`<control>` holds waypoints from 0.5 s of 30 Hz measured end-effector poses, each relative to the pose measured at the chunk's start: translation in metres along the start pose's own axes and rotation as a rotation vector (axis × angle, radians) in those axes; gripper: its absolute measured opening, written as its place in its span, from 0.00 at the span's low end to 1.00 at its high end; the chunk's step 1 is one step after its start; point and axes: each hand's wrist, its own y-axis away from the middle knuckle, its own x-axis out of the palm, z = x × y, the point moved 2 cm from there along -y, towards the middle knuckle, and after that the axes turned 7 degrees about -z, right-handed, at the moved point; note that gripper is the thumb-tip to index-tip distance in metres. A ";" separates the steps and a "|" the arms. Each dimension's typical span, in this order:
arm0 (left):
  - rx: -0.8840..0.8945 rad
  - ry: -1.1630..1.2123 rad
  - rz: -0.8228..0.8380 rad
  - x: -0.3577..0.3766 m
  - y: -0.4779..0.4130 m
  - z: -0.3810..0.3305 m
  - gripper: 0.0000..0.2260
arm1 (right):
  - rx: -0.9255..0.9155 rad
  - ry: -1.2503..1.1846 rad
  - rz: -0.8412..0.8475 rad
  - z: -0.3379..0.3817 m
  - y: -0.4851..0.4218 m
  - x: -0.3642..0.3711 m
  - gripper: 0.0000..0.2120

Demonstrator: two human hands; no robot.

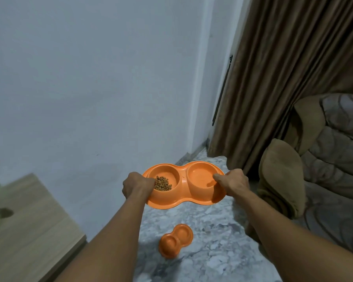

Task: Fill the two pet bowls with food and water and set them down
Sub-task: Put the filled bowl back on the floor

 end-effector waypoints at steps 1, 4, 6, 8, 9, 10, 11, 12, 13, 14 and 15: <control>-0.011 -0.004 -0.004 0.008 -0.009 -0.009 0.10 | -0.007 0.007 0.014 0.005 -0.015 0.003 0.18; -0.033 0.002 -0.025 0.030 -0.034 -0.033 0.10 | -0.027 0.006 0.035 0.022 -0.056 0.012 0.17; -0.057 0.003 -0.036 0.048 -0.053 -0.049 0.10 | -0.039 0.006 0.050 0.033 -0.089 0.022 0.17; -0.082 0.014 -0.045 0.064 -0.070 -0.060 0.10 | -0.051 0.013 0.068 0.041 -0.119 0.033 0.18; -0.102 0.022 -0.053 0.075 -0.080 -0.065 0.10 | -0.062 0.027 0.086 0.045 -0.138 0.041 0.18; -0.117 0.027 -0.058 0.083 -0.088 -0.069 0.10 | -0.071 0.035 0.105 0.047 -0.154 0.049 0.19; -0.133 0.032 -0.066 0.093 -0.096 -0.072 0.11 | -0.079 0.042 0.122 0.050 -0.169 0.058 0.19; -0.163 0.047 -0.086 0.105 -0.107 -0.075 0.11 | -0.092 0.049 0.153 0.053 -0.190 0.070 0.20; -0.179 0.054 -0.097 0.113 -0.114 -0.078 0.12 | -0.112 0.053 0.168 0.056 -0.203 0.078 0.20; -0.213 0.060 -0.107 0.123 -0.123 -0.080 0.12 | -0.137 0.063 0.193 0.059 -0.220 0.090 0.20; -0.240 0.065 -0.123 0.132 -0.129 -0.082 0.12 | -0.158 0.065 0.211 0.063 -0.233 0.099 0.20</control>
